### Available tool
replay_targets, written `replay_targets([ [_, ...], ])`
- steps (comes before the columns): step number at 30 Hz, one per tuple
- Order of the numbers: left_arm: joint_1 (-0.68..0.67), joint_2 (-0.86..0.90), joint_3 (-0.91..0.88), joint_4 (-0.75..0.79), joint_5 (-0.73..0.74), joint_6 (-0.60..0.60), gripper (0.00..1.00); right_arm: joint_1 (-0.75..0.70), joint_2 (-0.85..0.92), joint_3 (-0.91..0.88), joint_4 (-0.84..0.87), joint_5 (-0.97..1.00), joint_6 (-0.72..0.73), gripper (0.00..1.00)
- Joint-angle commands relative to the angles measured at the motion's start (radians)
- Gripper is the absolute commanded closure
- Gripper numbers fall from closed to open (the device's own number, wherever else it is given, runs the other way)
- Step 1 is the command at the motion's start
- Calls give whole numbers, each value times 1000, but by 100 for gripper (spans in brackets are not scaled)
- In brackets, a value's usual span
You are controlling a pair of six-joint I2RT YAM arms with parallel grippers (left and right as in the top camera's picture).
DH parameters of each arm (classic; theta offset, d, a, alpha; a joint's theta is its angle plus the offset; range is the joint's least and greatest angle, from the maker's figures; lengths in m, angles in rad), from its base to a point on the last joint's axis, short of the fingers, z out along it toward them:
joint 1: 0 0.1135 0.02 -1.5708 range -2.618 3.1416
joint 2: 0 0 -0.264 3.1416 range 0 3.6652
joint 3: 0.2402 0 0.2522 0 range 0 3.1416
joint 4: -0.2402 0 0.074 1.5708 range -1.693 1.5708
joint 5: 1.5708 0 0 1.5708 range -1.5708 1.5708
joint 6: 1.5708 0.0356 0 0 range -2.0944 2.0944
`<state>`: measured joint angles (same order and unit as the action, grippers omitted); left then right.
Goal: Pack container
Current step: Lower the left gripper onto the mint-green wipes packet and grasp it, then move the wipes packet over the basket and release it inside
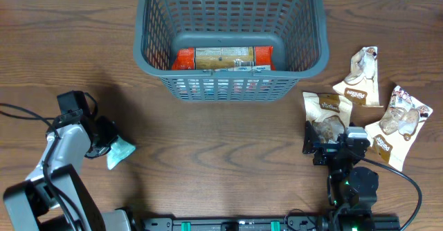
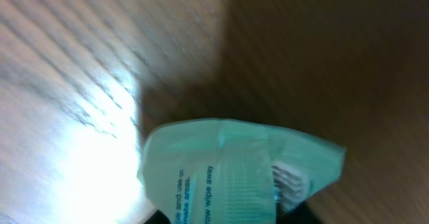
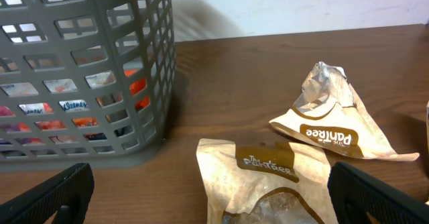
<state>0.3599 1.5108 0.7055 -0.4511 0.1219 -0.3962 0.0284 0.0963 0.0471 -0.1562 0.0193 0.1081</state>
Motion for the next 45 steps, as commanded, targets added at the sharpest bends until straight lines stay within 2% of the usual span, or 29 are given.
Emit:
replay_targets([
  [1,0,-86,18,-3,55,-90,94,3,0,-4,2,11,18,1],
  [5,0,-212,60,33,115,-79,94,3,0,-4,2,11,18,1],
  [10,-4,-327,174,33,232,93,94,3,0,-4,2,11,18,1],
  [18,-87,-320,599,-188,240,340,94,3,0,-4,2,11,18,1],
  [26,-310,-193,1030,-223,225,618,94,3,0,-4,3,11,18,1],
  [31,-483,-75,1188,-222,225,801,94,3,0,-4,3,11,18,1],
  [36,-663,46,1234,-201,221,980,94,3,0,-4,4,30,18,1],
  [40,-790,155,1234,-169,101,1126,94,3,0,-4,6,35,18,1],
  [43,-840,245,1234,-169,41,1257,94,3,0,-4,6,37,18,1],
  [45,-845,302,1234,-169,38,1299,94,3,0,-4,6,37,18,1],
])
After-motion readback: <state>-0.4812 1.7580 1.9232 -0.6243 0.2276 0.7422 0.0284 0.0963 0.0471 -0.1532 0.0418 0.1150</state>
